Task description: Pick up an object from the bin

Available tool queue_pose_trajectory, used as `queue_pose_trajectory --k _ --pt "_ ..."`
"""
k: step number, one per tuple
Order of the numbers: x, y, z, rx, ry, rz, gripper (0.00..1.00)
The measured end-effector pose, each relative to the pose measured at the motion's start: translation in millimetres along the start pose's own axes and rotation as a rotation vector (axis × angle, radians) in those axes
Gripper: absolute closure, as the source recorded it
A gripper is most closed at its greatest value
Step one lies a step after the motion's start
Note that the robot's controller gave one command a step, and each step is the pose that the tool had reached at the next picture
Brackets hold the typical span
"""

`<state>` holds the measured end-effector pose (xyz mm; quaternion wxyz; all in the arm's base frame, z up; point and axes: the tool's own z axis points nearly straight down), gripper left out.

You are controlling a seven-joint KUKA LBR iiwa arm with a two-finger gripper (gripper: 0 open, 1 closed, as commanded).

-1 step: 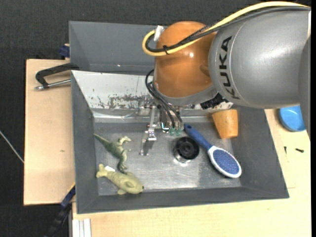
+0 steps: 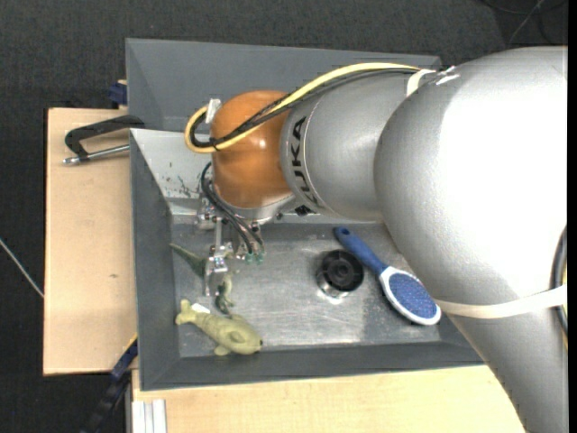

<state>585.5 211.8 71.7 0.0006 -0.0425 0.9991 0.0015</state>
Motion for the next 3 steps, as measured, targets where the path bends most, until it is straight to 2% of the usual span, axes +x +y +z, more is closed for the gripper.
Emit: queue_pose_trajectory --k 1,2,3 --pt "-0.9 -2 -3 0.001 -0.002 0.004 1.0" --pt "-0.2 1 -119 -0.002 -0.012 0.003 1.0" --pt "-2.4 0 -202 -0.002 -0.013 0.036 1.0"
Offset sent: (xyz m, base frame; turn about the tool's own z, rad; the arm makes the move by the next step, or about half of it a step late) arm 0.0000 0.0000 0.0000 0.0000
